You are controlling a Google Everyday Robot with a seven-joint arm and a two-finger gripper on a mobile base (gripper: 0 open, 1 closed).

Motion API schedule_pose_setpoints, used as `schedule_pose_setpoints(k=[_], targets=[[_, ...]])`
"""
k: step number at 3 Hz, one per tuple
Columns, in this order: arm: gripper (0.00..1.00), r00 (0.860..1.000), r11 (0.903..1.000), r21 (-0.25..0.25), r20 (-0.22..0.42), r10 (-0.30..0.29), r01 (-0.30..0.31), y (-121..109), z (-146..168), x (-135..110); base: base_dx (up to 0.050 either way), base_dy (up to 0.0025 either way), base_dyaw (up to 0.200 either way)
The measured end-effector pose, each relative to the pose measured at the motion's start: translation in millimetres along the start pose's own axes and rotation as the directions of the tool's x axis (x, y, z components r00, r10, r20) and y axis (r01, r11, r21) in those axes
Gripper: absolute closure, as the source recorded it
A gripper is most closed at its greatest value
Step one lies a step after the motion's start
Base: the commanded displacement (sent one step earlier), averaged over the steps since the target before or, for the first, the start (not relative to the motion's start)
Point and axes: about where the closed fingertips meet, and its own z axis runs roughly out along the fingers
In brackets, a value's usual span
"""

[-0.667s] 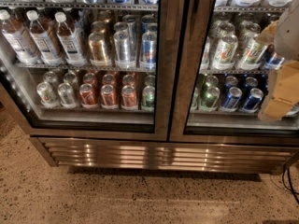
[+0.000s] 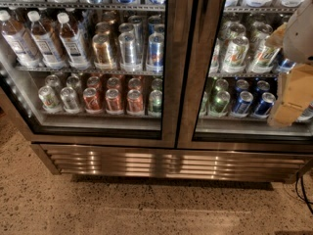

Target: Open left fridge door

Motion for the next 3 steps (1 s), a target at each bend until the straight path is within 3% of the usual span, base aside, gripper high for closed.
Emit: schedule_pose_setpoints(k=[2, 3], targets=[[0.00, 0.997, 0.9958, -0.079, -0.063, -0.051, 0.046, 5, 42, -10, 0.000, 0.00000, 0.000], [0.00, 0.997, 0.9958, -0.079, -0.063, -0.051, 0.046, 5, 42, -10, 0.000, 0.00000, 0.000]])
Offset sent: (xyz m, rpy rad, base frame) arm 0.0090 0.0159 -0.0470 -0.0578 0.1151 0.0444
